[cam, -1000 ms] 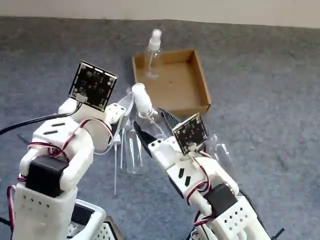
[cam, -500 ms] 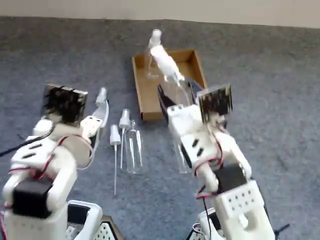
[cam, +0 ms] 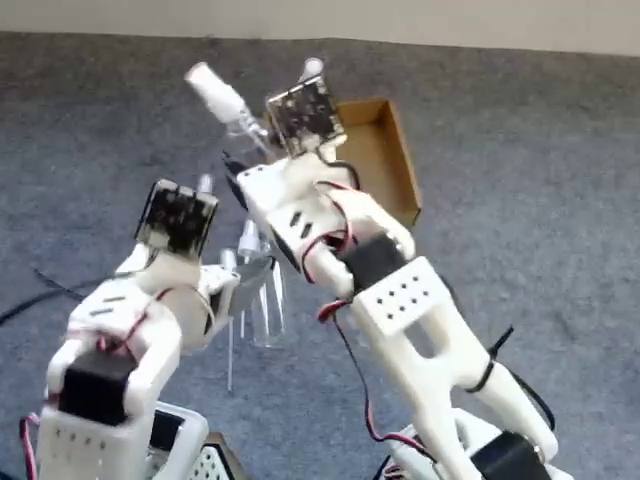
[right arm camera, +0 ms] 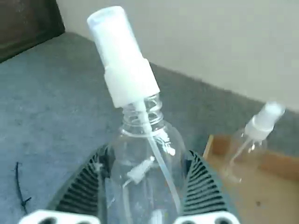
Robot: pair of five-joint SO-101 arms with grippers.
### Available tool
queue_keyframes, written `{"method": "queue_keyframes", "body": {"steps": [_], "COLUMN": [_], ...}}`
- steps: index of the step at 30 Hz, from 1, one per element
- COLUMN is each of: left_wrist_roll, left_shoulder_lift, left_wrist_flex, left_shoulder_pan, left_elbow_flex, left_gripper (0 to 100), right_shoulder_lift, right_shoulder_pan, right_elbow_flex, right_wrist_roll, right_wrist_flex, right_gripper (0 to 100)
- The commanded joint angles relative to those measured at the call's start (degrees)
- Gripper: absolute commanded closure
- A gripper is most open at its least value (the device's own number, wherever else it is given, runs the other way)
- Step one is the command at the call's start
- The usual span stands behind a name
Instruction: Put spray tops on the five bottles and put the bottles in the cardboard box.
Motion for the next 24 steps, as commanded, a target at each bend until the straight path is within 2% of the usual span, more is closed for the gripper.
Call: {"method": "queue_keyframes", "body": {"steps": [1, 6, 9, 12, 21, 24], "left_wrist_roll": [0.9, 0.7, 0.7, 0.7, 0.7, 0.7], "left_shoulder_lift": [-10.8, -15.1, -15.1, -15.0, -15.0, -15.2], "left_wrist_flex": [-5.5, -15.6, -19.2, -19.9, -19.6, -19.5], "left_shoulder_pan": [1.2, 0.8, -2.9, -5.2, -5.6, -5.6], "left_elbow_flex": [5.7, 15.9, 18.2, 18.8, 18.8, 18.8], "left_gripper": [71, 71, 71, 71, 71, 71], "right_shoulder_lift": [0.2, -4.8, -9.1, -13.0, -18.4, -18.0], "right_shoulder_pan": [-1.7, -3.7, -3.7, -3.7, -3.3, 0.0], "right_elbow_flex": [-4.7, -4.5, -4.5, -4.4, -4.2, -4.4], "right_wrist_roll": [-4.7, -4.8, -4.8, -4.7, -4.6, -4.5], "right_wrist_flex": [5.7, 11.5, 14.6, 17.8, 21.6, 21.5], "right_gripper": [99.5, 99.5, 99.5, 99.5, 99.5, 99.5]}}
